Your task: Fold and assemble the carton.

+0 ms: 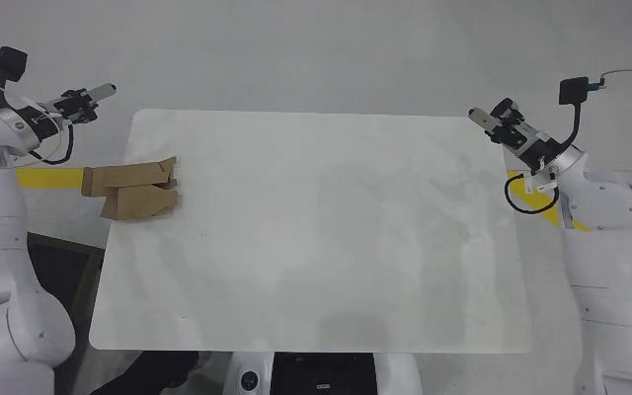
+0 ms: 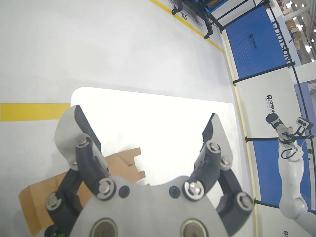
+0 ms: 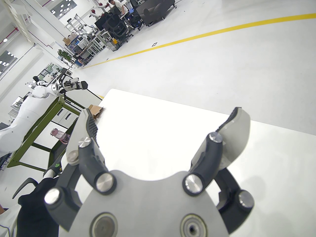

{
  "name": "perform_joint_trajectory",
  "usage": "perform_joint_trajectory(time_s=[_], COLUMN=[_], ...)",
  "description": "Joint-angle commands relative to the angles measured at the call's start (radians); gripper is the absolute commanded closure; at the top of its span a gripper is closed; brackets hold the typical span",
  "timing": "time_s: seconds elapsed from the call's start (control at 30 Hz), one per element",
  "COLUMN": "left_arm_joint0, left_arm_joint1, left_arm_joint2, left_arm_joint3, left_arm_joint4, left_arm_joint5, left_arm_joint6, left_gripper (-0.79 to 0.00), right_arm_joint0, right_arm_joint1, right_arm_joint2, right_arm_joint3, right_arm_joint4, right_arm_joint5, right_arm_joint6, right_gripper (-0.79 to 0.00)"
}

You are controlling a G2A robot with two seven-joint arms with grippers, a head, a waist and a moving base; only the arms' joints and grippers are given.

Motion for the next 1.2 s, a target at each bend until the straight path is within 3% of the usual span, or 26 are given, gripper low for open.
perform_joint_trajectory(time_s=[0.0,0.23,0.5,0.63,1.17], left_arm_joint0=[-0.002,-0.030,-0.057,-0.064,-0.107], left_arm_joint1=[0.016,0.068,0.117,0.136,0.121], left_arm_joint2=[-0.015,-0.041,-0.022,0.000,0.133], left_arm_joint3=[0.037,0.184,0.333,0.380,0.484], left_arm_joint4=[0.035,0.123,0.231,0.299,0.411], left_arm_joint5=[-0.011,-0.051,-0.112,-0.098,-0.084], left_arm_joint6=[0.011,0.034,0.048,0.079,0.120], left_gripper=[-0.785,-0.785,-0.785,-0.785,-0.785], right_arm_joint0=[0.000,0.000,0.000,0.000,0.000], right_arm_joint1=[0.000,0.000,0.000,0.000,0.000], right_arm_joint2=[0.000,0.000,0.000,0.000,0.000], right_arm_joint3=[0.000,0.000,0.000,0.000,0.000], right_arm_joint4=[0.000,0.000,0.000,0.000,0.000], right_arm_joint5=[0.000,0.000,0.000,0.000,0.000], right_arm_joint6=[0.000,0.000,0.000,0.000,0.000], right_gripper=[-0.785,-0.785,-0.785,-0.785,-0.785])
